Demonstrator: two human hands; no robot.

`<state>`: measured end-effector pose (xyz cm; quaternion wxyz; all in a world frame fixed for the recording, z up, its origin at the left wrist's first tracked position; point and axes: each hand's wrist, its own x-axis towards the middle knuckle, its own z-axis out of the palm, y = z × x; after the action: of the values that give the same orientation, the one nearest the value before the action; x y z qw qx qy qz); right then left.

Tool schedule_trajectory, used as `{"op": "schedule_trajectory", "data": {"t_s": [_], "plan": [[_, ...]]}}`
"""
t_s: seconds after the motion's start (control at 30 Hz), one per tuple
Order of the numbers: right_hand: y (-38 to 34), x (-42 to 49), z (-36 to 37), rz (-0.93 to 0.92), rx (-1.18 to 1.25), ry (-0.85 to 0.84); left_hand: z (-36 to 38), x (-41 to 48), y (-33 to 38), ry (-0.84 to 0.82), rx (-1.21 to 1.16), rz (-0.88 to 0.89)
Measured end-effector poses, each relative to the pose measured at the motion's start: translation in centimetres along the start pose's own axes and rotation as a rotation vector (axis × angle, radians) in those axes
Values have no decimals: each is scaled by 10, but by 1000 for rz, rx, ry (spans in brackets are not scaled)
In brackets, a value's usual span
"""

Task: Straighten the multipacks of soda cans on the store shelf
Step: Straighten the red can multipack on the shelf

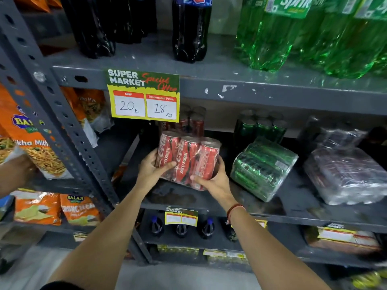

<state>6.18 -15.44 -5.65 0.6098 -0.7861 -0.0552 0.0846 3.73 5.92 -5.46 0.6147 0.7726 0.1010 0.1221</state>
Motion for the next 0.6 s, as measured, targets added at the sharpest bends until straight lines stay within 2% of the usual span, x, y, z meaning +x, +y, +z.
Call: {"op": "schedule_trajectory", "data": {"t_s": [0.13,0.3,0.37,0.47,0.5,0.6], "plan": [[11,-1,-5,-36,-81,14,8,-1,-18,-10,10,34],[18,-1,-10,-84,-89,8,18,-10,-28,31,-1,-5],[13,1,-12,-115,-17,3,23,-21,-24,120,23,-39],[-1,7,-12,-84,138,38,52,-61,-19,363,63,-54],[-8,10,-12,-68,175,53,67,-77,-16,378,66,-45],[-24,23,-19,-48,216,55,111,-110,-6,238,80,-12]]}}
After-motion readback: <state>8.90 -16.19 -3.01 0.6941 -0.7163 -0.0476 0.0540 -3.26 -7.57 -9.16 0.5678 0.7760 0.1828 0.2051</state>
